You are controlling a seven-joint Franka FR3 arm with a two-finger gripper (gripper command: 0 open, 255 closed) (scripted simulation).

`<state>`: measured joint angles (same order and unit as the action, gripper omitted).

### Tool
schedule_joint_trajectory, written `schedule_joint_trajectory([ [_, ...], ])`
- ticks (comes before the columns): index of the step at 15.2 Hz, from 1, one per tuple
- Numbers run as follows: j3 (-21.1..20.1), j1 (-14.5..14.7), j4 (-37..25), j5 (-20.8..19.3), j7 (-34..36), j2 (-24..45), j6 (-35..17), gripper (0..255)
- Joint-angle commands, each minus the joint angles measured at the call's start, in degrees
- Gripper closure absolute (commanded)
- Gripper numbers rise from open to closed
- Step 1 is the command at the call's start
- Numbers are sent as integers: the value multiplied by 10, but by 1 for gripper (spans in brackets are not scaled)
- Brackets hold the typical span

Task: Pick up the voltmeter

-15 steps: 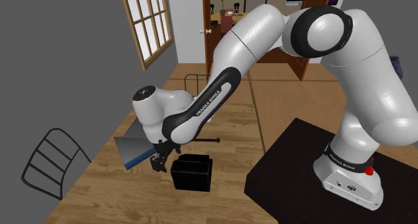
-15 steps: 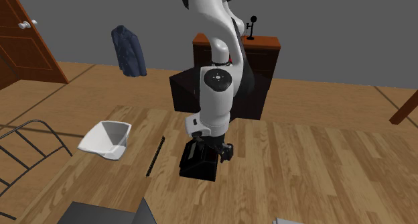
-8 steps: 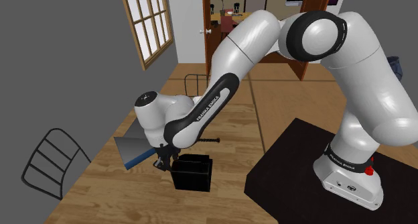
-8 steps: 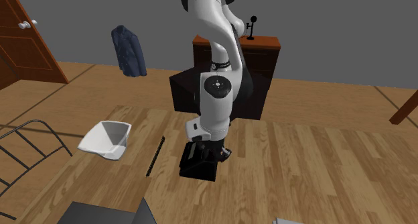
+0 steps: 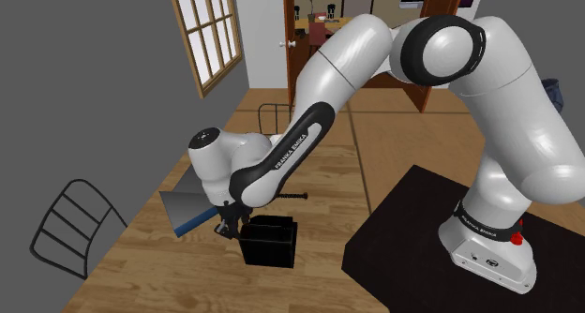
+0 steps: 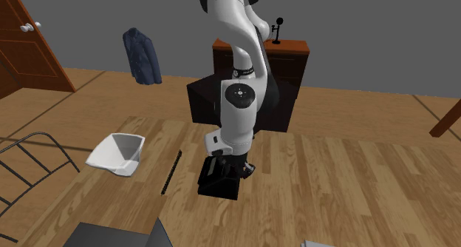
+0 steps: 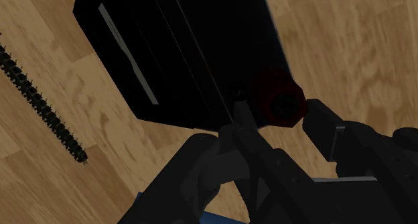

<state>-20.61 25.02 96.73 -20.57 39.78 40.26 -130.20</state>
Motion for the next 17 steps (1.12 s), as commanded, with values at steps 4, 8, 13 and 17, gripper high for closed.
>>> schedule_joint_trajectory([
  [4, -7, -5, 2, 9, -5, -21, 19, 255],
  [8, -13, -9, 1, 17, -11, -41, 39, 255],
  [13, -21, -14, -3, 28, -18, -64, 65, 255],
  [17, -24, -15, -6, 32, -21, -73, 76, 255],
])
